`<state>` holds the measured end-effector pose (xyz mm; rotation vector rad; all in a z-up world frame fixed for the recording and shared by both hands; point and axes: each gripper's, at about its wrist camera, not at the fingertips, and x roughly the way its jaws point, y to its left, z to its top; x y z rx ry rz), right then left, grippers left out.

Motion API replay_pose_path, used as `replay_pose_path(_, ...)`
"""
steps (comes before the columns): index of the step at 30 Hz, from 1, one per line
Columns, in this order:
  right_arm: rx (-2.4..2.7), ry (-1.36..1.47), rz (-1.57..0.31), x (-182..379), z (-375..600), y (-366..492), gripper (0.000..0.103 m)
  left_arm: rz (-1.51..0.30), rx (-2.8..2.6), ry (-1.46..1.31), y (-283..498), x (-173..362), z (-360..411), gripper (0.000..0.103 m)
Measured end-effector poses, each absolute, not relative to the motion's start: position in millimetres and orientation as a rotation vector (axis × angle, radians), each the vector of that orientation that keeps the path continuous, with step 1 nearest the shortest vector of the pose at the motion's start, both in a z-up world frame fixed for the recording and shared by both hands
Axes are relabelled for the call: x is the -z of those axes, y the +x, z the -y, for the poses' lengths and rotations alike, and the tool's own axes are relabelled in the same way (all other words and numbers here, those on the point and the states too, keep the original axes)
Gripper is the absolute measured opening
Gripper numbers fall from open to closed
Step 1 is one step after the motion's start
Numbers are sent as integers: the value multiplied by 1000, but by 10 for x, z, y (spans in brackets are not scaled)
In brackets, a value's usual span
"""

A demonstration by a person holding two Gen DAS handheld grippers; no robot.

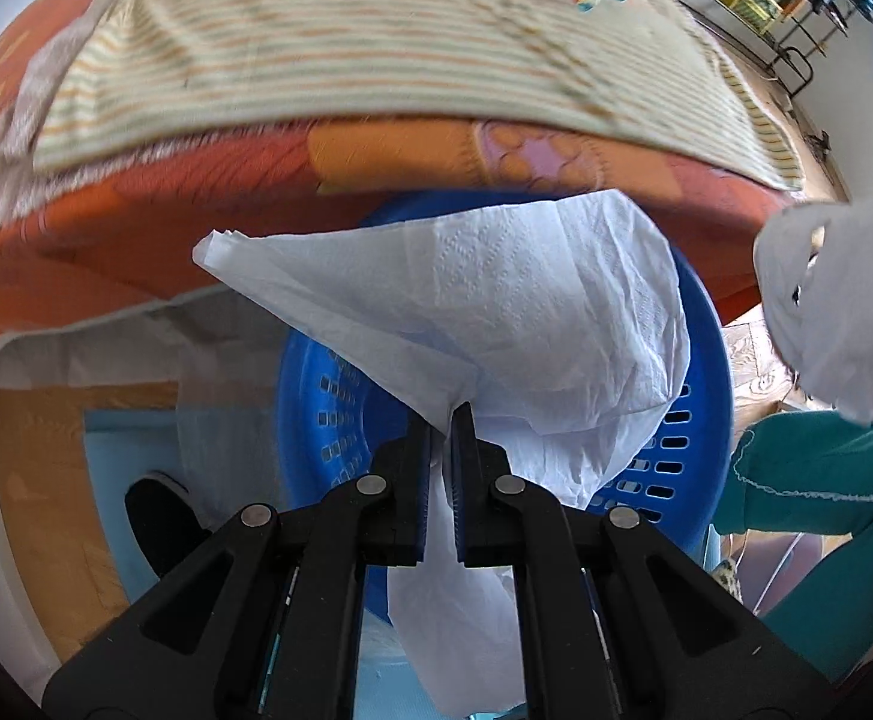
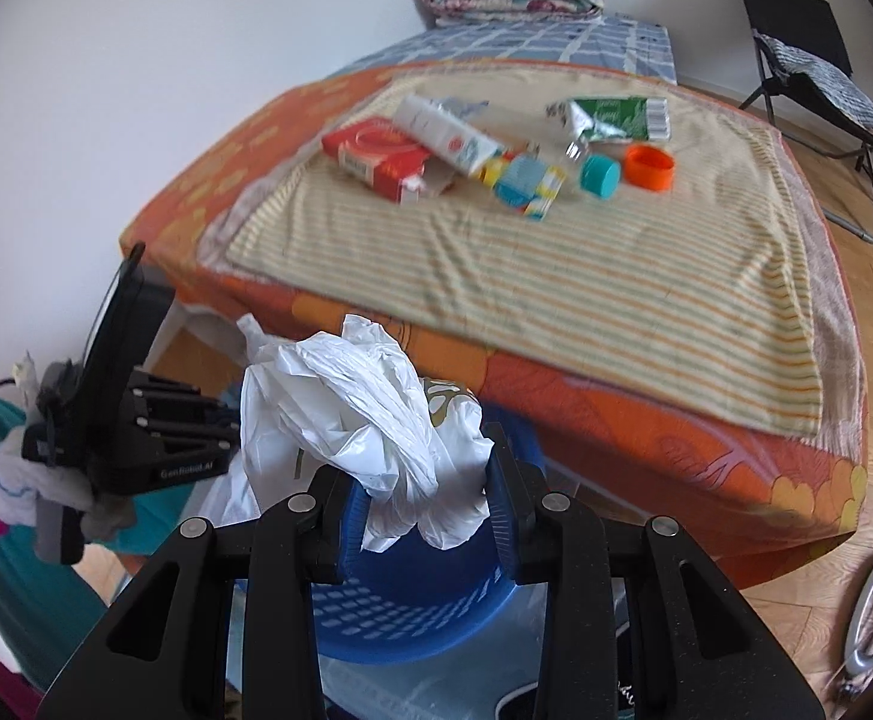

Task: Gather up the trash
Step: 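Carry both bags down toward the blue basket with both tools, then open the left tool dropping the white bag while the right tool releases the crumpled bag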

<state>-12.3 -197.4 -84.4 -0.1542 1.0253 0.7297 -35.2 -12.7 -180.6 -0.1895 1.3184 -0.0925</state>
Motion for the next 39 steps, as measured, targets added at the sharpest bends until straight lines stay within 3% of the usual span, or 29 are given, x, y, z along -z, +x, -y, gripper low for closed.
replay_pose_path(15, -682, -251, -1153, 1343, 1821, -189, 33, -1339, 53, -97, -370, 1967, 270, 4)
replay_pose_path(18, -681, -254, -1163, 1367, 1802, -174, 33, -1331, 49, -80, -366, 1942, 289, 15)
replay_pose_path(20, -683, -260, -1167, 1378, 1780, -169, 36, -1324, 38, -71, -368, 1917, 294, 35)
replay_pose_path(24, -684, -265, -1175, 1398, 1746, -172, 38, -1322, 32, -60, -362, 1901, 295, 36)
replay_pose_path(28, -673, -276, -1190, 1413, 1718, -158, 46, -1322, 31, -55, -356, 1890, 305, 46)
replay_pose_path(39, -672, -258, -1193, 1409, 1730, -142, 52, -1311, 18, -67, -349, 1843, 259, 46)
